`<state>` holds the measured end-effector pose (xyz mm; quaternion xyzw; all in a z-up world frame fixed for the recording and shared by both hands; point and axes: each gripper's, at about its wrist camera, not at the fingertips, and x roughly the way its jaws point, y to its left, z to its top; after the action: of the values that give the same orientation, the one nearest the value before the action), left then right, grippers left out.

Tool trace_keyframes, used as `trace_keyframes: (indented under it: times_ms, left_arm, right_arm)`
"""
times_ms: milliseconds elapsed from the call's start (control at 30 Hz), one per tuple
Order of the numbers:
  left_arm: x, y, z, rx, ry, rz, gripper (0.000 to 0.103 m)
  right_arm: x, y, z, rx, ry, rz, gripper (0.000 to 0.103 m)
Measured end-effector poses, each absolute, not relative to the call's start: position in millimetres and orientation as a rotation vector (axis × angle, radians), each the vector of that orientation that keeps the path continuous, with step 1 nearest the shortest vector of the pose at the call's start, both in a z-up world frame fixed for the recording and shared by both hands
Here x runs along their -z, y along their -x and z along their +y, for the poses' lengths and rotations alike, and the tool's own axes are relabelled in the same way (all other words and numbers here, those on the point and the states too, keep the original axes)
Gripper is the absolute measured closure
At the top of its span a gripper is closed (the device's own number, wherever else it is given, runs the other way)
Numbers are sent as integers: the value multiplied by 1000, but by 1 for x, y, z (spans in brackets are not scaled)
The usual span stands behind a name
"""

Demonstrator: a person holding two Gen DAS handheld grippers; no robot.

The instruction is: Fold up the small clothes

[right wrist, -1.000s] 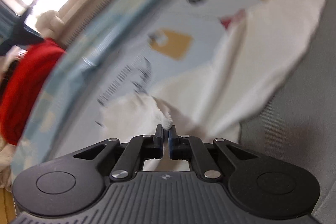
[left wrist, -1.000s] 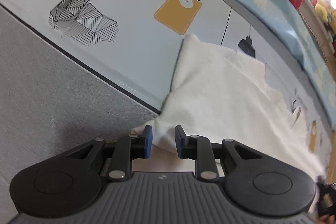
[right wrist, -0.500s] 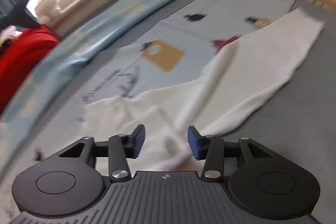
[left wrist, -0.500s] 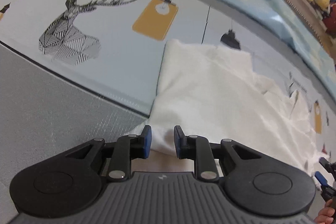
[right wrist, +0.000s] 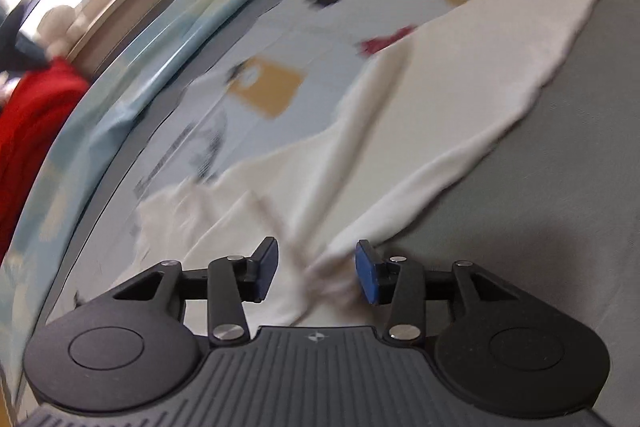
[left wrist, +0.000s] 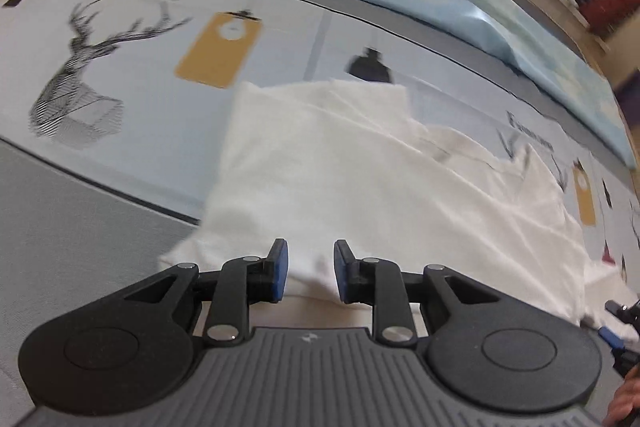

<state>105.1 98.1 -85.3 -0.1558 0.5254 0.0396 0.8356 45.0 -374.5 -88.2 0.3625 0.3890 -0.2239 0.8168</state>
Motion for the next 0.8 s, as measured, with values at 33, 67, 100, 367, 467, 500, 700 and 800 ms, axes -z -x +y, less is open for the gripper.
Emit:
trace_keyframes:
  times_ms: [33,67,100,367,467,500,700,800]
  left_arm:
    - [85,-105,94,-71,323,1111,76]
    - [85,-105,90,-62,319,1109,76]
    - [84,-105,86,-51,316,1107,76]
    - [94,-108,70,-18,310,1140,76]
    - [93,-109,68,-13,298,1139,76]
    - [92,-109,67,-12,294,1137,76]
    - [87,-105,71,-17,276,1121,76]
    - [82,-103,79,-29,281,1105,76]
  right_arm:
    - [90,-38,-390,505,-786,810,58]
    - [93,-34,-401,529,-791,792,58]
    - [95,-29,-416,556,-790,774,58]
    - [126,22,-540,718,-933,638,58]
    - [138,27,-565,735,-964,573,58]
    - [142,26,-570,733,-970,550,59]
    - [156,13,-589,735,-986,424,61]
    - [159,7,-588,760,-963,424,92]
